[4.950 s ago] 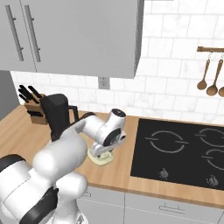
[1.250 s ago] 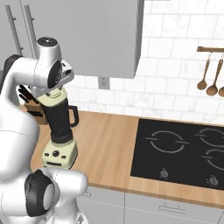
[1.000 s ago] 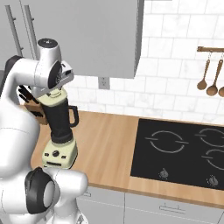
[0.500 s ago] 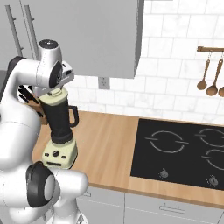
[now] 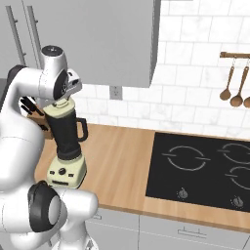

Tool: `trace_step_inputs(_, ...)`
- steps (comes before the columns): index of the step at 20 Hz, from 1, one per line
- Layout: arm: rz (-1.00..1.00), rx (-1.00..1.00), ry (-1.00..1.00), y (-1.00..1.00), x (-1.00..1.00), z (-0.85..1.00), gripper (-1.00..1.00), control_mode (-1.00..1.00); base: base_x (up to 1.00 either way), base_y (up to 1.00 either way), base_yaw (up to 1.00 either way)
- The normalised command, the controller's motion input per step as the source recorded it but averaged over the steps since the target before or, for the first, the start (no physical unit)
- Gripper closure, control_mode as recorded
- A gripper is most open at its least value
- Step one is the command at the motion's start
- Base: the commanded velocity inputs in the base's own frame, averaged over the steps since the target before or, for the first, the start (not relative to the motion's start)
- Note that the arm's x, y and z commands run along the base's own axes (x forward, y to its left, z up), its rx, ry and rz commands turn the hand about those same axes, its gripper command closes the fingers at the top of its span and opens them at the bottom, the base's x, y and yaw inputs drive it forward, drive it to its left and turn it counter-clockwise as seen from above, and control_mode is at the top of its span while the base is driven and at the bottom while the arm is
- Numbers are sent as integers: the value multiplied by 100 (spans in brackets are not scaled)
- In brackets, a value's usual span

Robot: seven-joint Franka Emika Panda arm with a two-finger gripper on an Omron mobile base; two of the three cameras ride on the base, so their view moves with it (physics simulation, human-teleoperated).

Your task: Close the lid blender by securely placing the lid on top.

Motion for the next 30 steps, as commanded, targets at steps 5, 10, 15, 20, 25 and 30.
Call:
trace_step_inputs(5,-4,0,0,0,0,-21,100,-100,0,0,0)
trace_step_inputs(10,-5,0,0,0,0,-25,100,-100,0,0,0)
trace_step_inputs(15,-5,0,0,0,0,-29,100,-100,0,0,0)
trace_step_inputs(20,-5,0,0,0,0,-36,100,-100,0,0,0)
trace_step_inputs(25,-5,0,1,0,0,-27,100,-100,0,0,0)
trace_step_inputs(30,-4,0,4,0,0,-4,100,-100,0,0,0)
